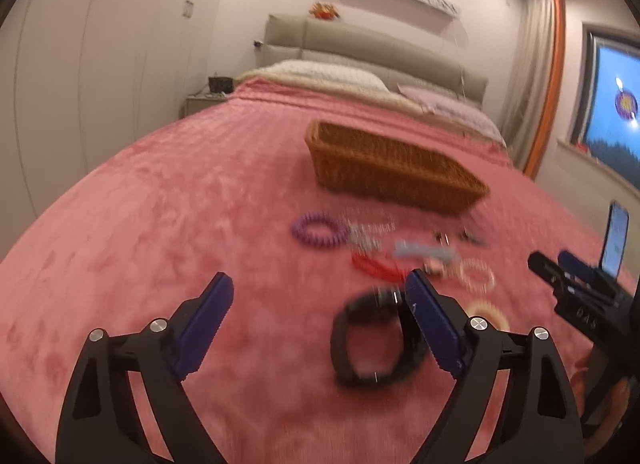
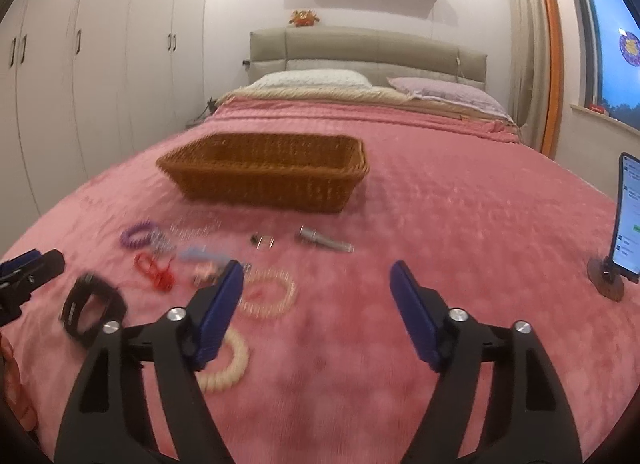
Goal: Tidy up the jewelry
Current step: 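Grasp the black watch with the left tool while the right grasps the cream coil tie, then carry the watch and cream coil tie into the basket and release both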
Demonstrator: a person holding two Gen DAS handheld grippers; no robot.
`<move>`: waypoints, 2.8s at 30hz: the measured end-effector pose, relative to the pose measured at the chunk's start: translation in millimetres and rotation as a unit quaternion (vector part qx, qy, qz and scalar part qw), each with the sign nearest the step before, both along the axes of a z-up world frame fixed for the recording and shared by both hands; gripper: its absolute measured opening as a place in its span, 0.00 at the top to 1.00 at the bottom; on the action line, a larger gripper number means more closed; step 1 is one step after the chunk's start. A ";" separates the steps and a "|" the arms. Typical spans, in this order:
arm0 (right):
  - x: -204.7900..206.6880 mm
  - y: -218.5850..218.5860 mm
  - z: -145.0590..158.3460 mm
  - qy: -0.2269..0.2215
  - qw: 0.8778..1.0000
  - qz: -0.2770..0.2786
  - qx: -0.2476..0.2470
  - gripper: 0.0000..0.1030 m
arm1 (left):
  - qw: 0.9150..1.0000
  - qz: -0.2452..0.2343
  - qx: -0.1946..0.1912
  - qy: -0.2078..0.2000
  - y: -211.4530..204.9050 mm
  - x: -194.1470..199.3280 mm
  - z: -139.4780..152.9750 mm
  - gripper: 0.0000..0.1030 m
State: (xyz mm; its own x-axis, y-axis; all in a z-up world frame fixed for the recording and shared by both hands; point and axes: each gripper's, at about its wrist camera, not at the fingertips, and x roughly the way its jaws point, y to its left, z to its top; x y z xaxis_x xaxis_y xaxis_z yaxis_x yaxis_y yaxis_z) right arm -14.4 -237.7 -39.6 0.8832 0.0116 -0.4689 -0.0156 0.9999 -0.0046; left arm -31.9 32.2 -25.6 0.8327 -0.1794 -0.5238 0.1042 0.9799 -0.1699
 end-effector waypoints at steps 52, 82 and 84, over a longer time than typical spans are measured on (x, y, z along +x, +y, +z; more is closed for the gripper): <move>14.0 25.4 56.5 0.026 0.998 0.051 0.035 0.91 | 0.999 -0.045 -0.024 0.021 -12.0 35.6 51.5 0.96; 295.7 0.7 10.2 0.176 0.983 0.012 0.046 0.92 | 0.992 -0.065 0.008 0.112 -76.9 289.7 15.7 0.94; 294.3 -4.6 7.7 0.190 0.978 0.025 0.080 0.92 | 0.992 -0.071 0.009 0.108 -77.6 288.0 17.4 0.90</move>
